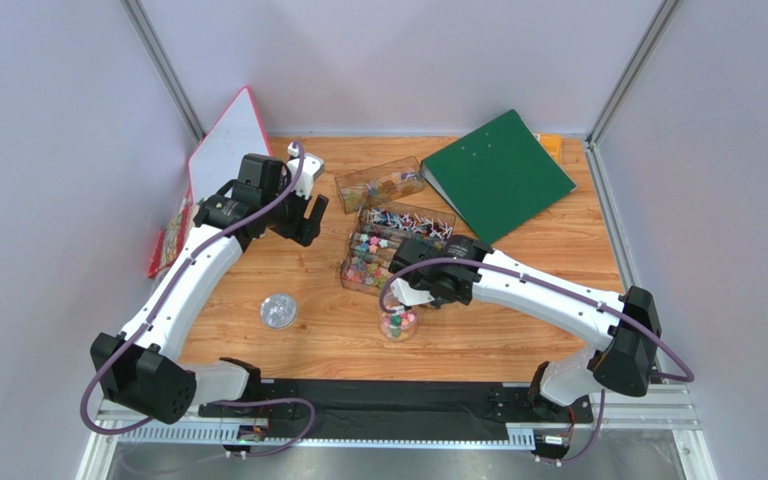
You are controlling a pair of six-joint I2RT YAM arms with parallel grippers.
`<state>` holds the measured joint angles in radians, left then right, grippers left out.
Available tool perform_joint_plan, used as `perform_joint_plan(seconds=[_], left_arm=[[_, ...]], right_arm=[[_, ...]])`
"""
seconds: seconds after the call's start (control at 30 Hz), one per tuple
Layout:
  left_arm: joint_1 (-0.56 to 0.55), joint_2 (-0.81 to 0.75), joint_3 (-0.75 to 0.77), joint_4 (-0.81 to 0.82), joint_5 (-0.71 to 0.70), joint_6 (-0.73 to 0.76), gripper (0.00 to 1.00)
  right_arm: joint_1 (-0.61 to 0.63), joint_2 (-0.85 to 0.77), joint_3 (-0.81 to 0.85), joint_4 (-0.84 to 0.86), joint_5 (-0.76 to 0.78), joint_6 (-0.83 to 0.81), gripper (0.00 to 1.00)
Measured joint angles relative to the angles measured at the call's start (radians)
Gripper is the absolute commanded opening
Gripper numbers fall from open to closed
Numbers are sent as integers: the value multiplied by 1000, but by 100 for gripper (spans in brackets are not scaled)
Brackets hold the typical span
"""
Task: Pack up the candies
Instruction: Place the fake candies in the packing bottle.
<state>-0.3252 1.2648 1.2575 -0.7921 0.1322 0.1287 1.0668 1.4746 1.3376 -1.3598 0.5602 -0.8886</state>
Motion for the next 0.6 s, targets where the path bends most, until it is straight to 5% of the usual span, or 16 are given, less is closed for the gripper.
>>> perform_joint_plan(seconds=[0.6], left_arm=[[0, -4, 35, 0, 21, -11, 82]], right_arm=[[51, -26, -22, 11, 105, -48, 0]])
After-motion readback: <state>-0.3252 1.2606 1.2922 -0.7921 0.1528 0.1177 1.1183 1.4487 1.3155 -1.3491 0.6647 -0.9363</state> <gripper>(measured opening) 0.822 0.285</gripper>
